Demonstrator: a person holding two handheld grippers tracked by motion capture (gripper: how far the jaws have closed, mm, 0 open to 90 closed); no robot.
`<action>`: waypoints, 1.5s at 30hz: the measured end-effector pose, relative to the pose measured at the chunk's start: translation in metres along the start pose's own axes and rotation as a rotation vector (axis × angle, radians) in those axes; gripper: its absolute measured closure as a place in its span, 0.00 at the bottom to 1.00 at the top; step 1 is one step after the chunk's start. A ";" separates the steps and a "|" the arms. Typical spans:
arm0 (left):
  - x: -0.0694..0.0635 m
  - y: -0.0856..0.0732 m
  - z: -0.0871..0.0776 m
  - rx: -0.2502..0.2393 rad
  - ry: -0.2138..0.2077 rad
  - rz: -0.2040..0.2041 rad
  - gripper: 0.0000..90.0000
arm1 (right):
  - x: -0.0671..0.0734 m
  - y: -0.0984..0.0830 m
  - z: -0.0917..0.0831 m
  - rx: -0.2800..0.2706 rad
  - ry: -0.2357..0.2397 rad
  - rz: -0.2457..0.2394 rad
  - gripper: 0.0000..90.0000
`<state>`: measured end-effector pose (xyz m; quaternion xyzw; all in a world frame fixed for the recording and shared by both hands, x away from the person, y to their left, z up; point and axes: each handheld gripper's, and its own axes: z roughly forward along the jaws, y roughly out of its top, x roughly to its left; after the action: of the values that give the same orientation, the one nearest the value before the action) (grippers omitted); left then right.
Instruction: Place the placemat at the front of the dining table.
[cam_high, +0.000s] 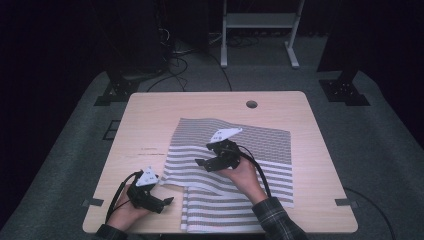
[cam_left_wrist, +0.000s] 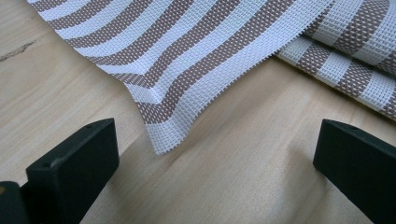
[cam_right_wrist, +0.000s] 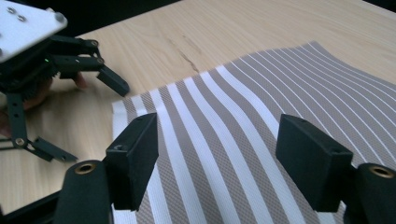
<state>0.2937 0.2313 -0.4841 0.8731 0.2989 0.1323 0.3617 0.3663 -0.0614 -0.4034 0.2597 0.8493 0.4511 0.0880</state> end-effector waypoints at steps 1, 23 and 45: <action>0.000 0.000 0.000 0.000 0.000 0.000 0.00 | -0.002 -0.003 -0.004 0.001 -0.008 0.007 0.31; 0.000 0.000 0.000 -0.002 -0.001 -0.004 0.00 | -0.032 -0.064 -0.078 0.023 -0.220 0.079 0.16; 0.000 0.000 0.000 -0.003 0.000 -0.003 0.00 | -0.040 -0.137 -0.148 0.056 -0.275 0.197 0.36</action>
<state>0.2936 0.2311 -0.4843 0.8721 0.3001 0.1321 0.3632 0.2939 -0.2512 -0.4326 0.4033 0.8119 0.3938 0.1516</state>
